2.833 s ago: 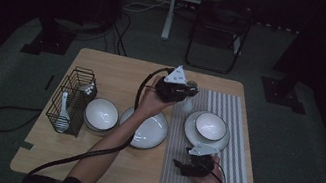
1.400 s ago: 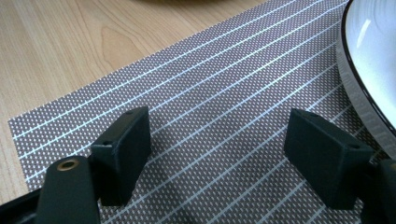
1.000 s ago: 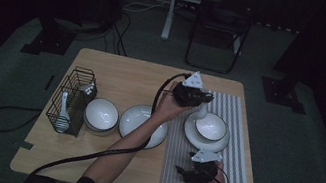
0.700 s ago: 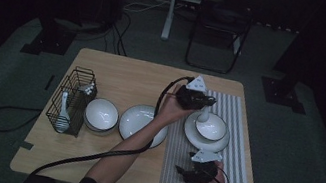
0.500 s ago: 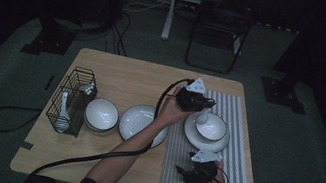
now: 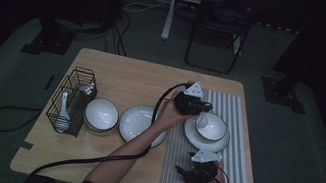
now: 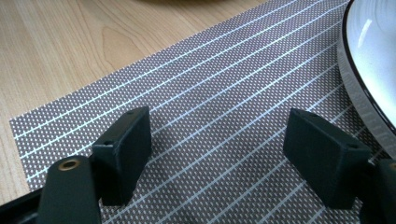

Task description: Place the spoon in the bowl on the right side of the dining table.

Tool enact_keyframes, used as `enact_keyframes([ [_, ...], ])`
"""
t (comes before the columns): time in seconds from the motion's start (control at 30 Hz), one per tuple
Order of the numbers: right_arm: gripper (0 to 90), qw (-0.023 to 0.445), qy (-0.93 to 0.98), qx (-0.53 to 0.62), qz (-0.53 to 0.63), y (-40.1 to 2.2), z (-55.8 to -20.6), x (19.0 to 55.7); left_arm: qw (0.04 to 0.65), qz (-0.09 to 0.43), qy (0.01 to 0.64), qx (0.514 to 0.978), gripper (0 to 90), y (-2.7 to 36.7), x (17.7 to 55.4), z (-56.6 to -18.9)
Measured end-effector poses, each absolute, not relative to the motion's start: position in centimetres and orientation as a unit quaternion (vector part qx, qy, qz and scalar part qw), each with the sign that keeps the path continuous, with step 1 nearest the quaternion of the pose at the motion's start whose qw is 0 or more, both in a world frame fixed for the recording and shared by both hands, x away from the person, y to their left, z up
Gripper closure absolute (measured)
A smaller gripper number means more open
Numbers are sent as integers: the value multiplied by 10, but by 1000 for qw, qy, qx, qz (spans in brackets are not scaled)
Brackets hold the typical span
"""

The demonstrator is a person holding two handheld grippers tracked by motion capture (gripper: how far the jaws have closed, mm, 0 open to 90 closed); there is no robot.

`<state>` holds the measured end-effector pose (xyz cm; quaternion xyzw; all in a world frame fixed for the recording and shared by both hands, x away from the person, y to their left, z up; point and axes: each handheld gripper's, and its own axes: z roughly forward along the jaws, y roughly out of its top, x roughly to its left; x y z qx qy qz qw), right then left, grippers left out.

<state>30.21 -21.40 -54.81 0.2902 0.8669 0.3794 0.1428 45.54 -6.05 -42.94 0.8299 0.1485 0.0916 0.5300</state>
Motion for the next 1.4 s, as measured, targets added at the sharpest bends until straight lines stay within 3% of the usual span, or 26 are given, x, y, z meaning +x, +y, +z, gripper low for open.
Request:
enact_keyframes([
  [1.4,231,141,867,292,380,-214,-548,302,522,51,199,828,841,-24,453,-474],
])
